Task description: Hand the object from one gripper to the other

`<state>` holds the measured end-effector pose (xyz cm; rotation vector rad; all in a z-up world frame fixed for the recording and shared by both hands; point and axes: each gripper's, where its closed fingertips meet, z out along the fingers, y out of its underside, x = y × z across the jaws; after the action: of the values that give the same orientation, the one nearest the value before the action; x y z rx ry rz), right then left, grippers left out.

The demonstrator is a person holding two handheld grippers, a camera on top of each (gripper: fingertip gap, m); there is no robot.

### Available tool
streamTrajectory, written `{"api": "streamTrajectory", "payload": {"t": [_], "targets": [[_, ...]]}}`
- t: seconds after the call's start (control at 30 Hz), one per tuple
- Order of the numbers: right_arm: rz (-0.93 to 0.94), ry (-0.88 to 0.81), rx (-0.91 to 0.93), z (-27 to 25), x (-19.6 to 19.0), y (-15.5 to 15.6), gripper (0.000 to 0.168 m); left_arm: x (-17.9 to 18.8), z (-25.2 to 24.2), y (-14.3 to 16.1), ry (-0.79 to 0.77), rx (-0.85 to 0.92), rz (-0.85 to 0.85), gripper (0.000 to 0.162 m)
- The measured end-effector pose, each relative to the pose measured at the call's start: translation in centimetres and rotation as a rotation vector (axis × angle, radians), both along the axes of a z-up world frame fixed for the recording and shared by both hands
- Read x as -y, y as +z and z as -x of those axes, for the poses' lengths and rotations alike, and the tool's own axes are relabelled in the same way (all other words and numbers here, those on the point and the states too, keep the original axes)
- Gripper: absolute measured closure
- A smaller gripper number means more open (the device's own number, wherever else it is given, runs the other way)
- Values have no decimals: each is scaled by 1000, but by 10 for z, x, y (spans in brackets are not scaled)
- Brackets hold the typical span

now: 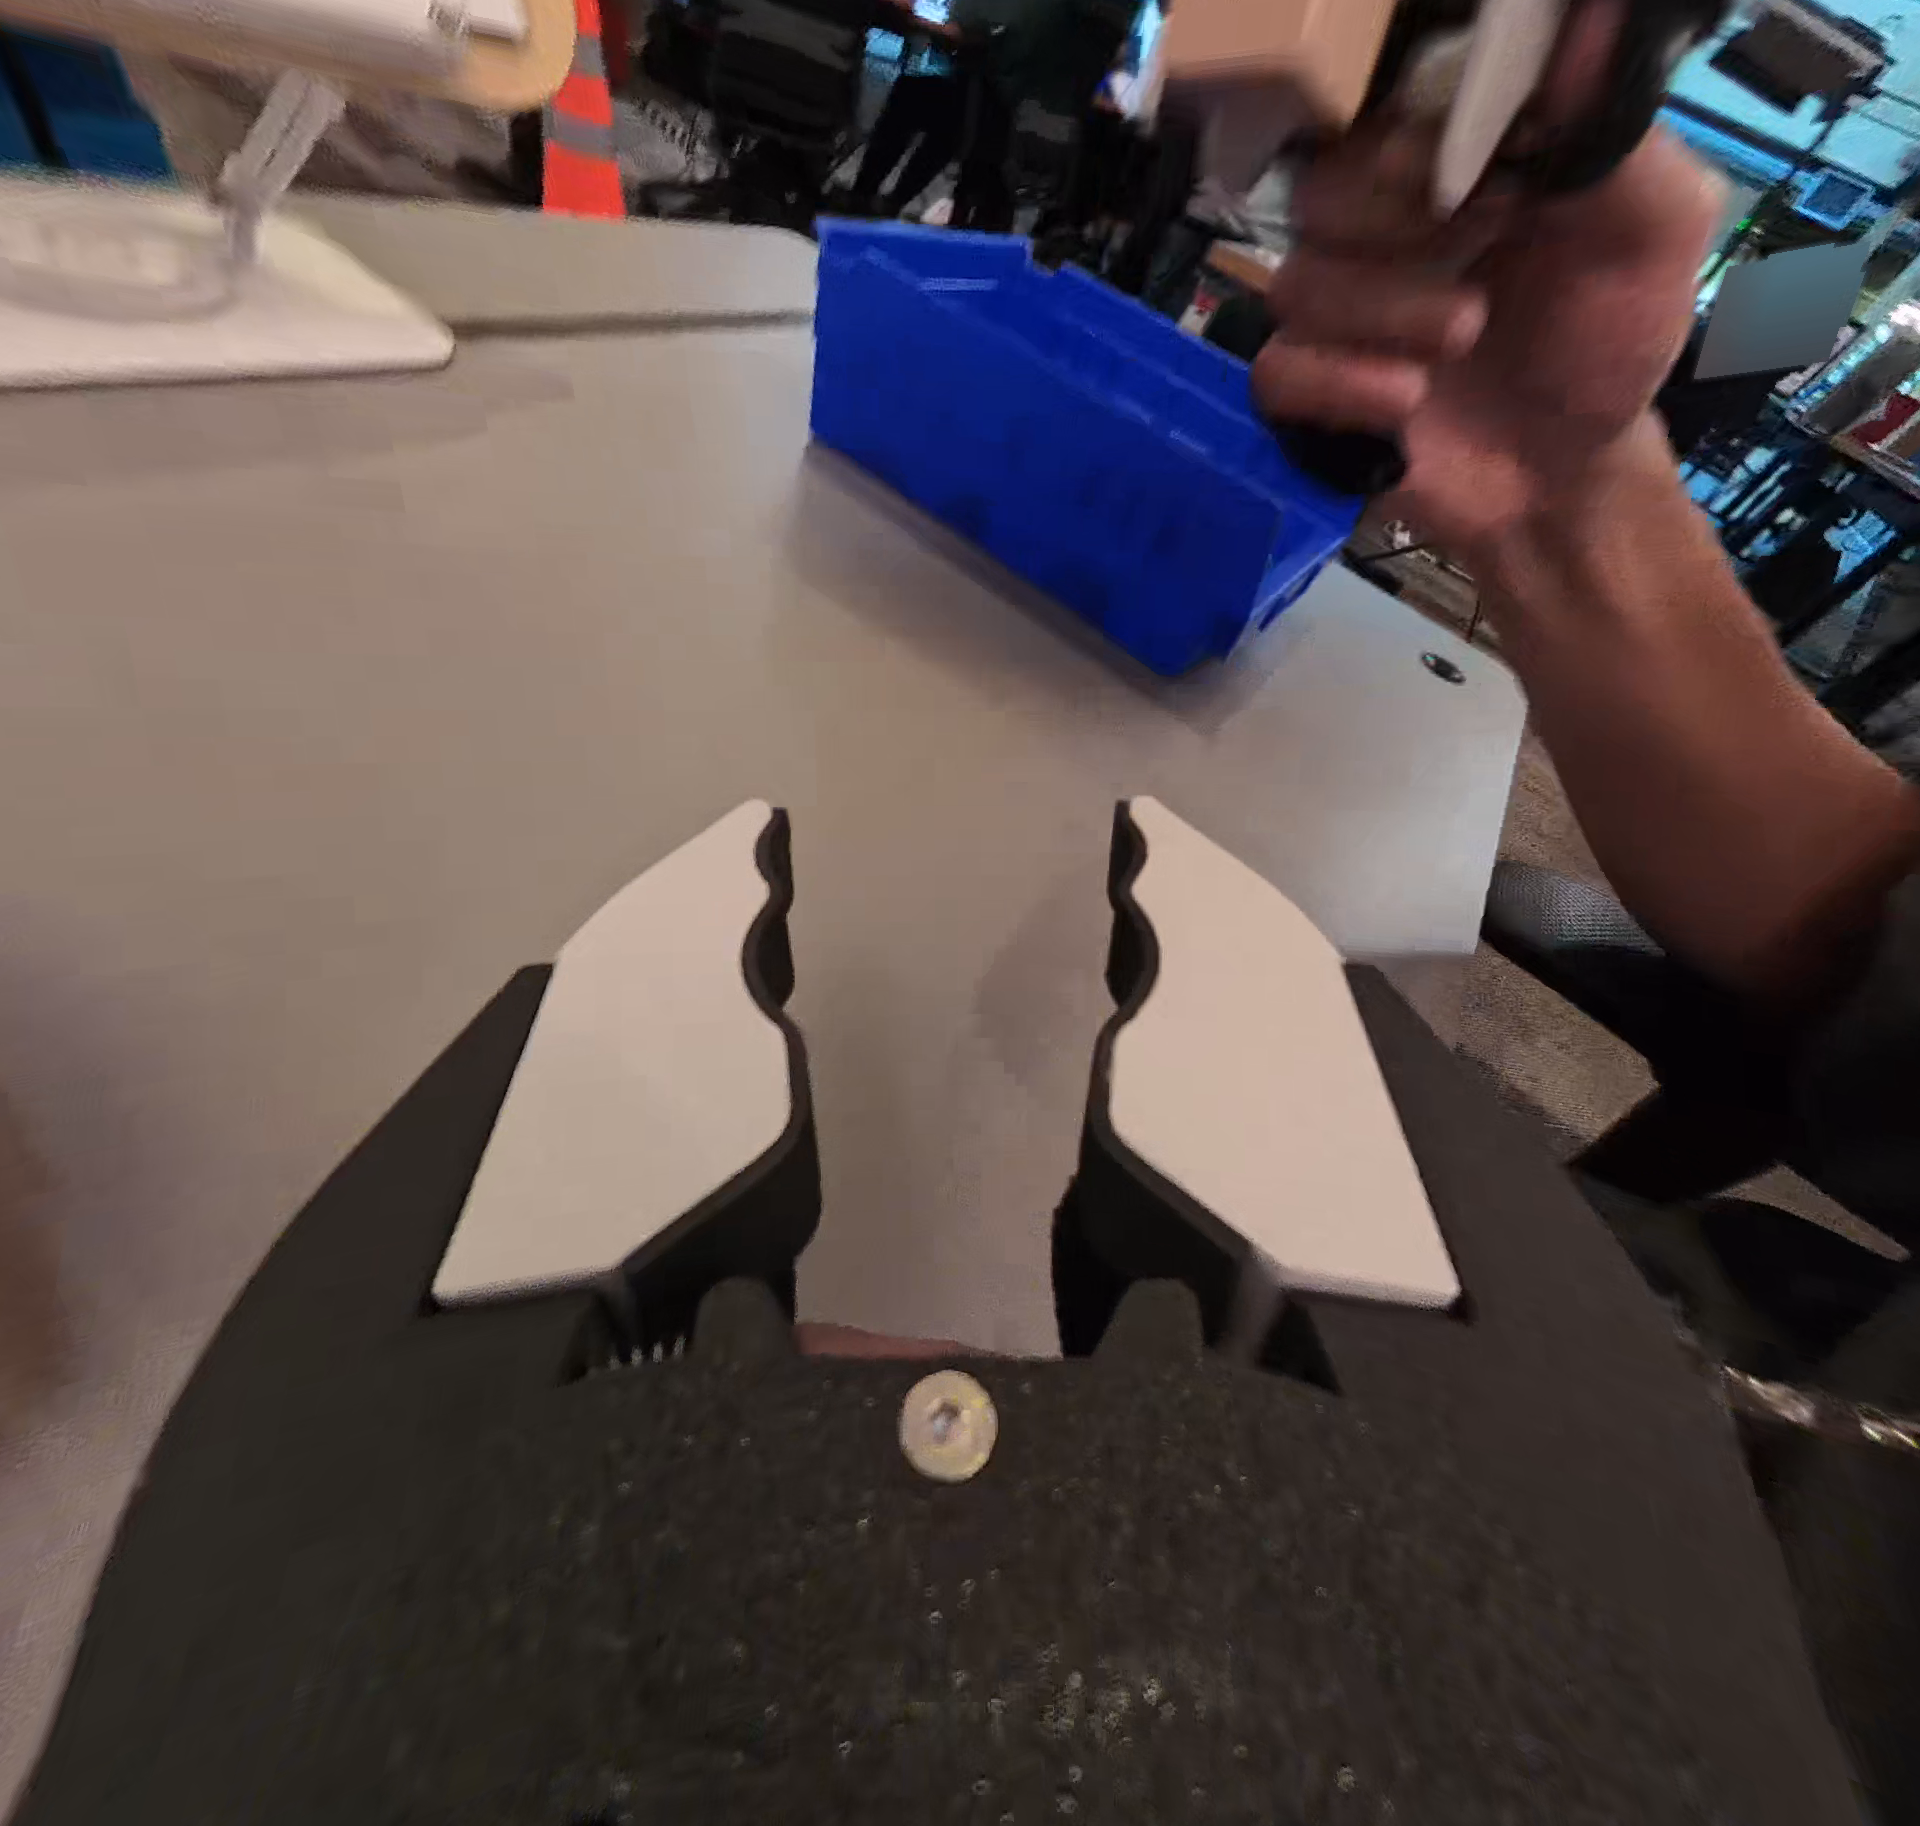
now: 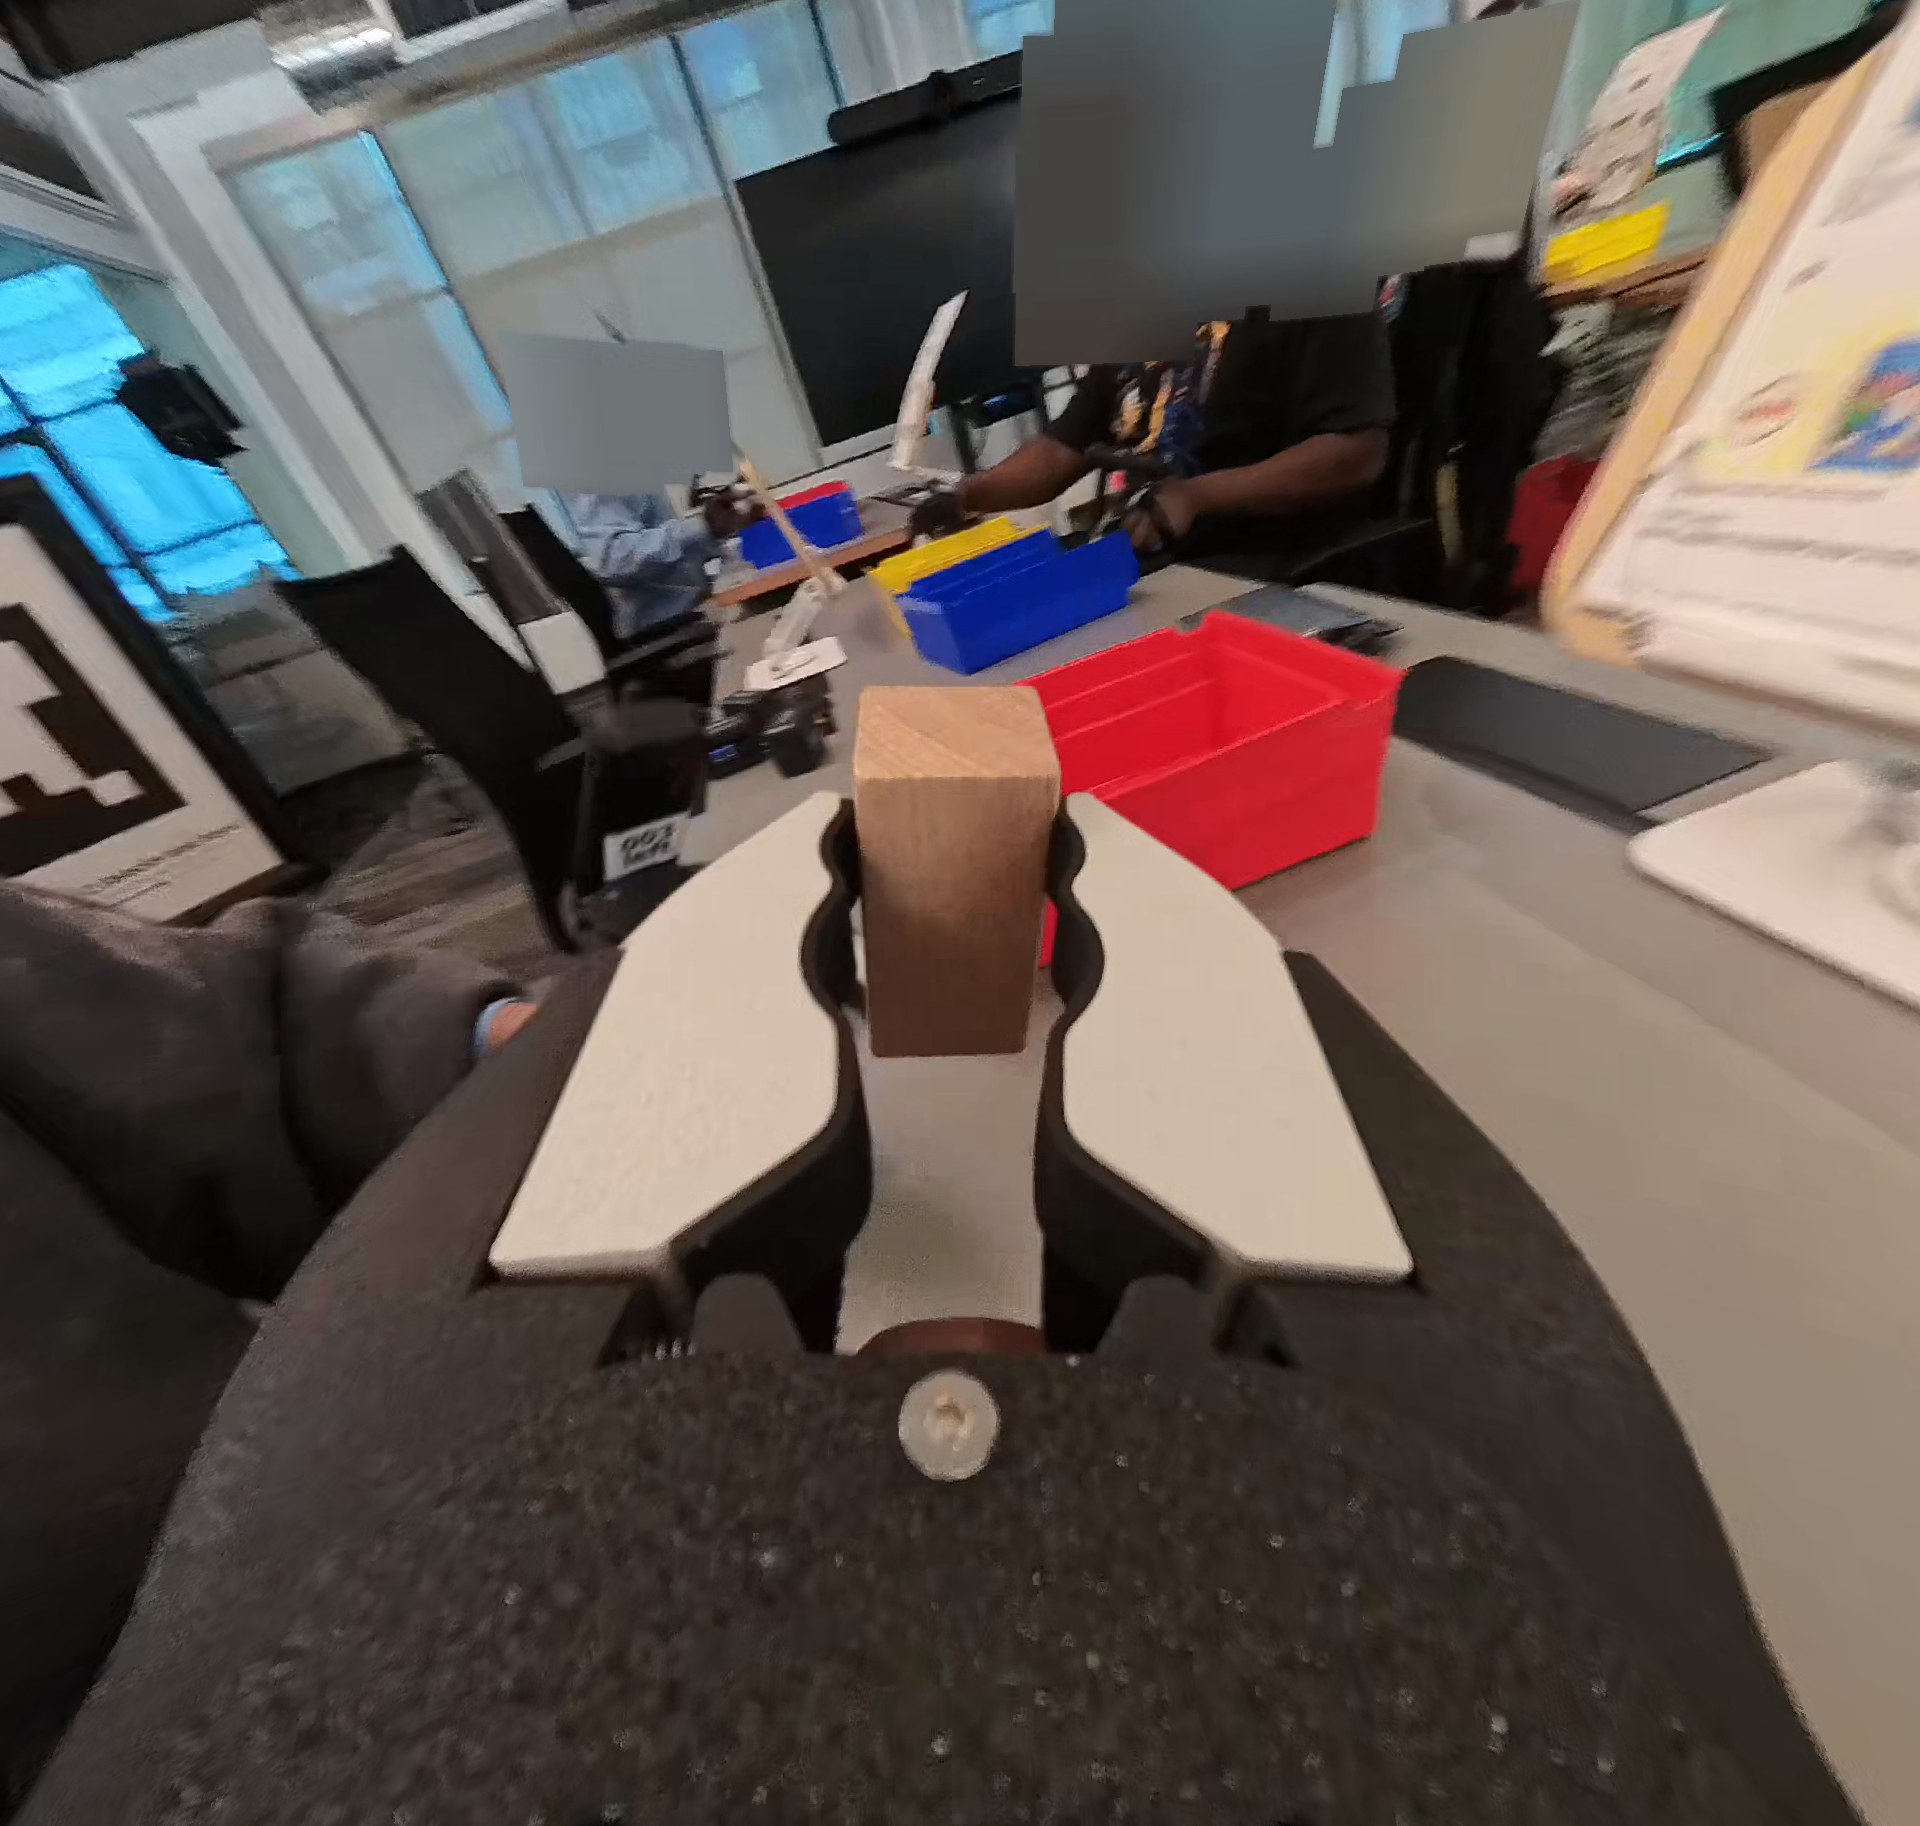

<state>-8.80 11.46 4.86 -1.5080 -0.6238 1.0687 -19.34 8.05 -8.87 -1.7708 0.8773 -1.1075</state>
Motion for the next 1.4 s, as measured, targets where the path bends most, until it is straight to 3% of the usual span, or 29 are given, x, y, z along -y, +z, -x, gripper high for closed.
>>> {"api": "streamTrajectory", "payload": {"t": [0.1, 0.17, 0.23, 0.33, 0.47, 0.63, 1.1, 1.33, 1.4], "targets": [[-81, -163, 44, -57, -2, 30, 134, 1, 17, 6, 27, 57, 59, 105], [-85, -311, 129, -108, -7, 31, 134, -5, 23, 14, 46, 93, 55, 107], [-25, -531, 250, -170, -21, 13, 134, -7, 24, 11, 40, 90, 73, 107], [202, -700, 473, -234, -32, -50, 134, -5, 18, 3, 13, 83, 117, 108], [395, -594, 669, -239, -39, -131, 134, 1, 10, 0, -22, 45, 94, 108], [506, -465, 782, -225, -39, -181, 134, 7, 8, -1, -29, -3, 29, 108], [808, -355, 1173, -246, -14, -239, 134, 10, 4, -6, -37, -33, 31, 109], [783, -369, 1107, -243, -18, -240, 134, 8, 6, -8, -33, -41, 2, 109], [729, -377, 1035, -241, -20, -227, 122, 5, 7, -7, -20, -28, -36, 108]]}}
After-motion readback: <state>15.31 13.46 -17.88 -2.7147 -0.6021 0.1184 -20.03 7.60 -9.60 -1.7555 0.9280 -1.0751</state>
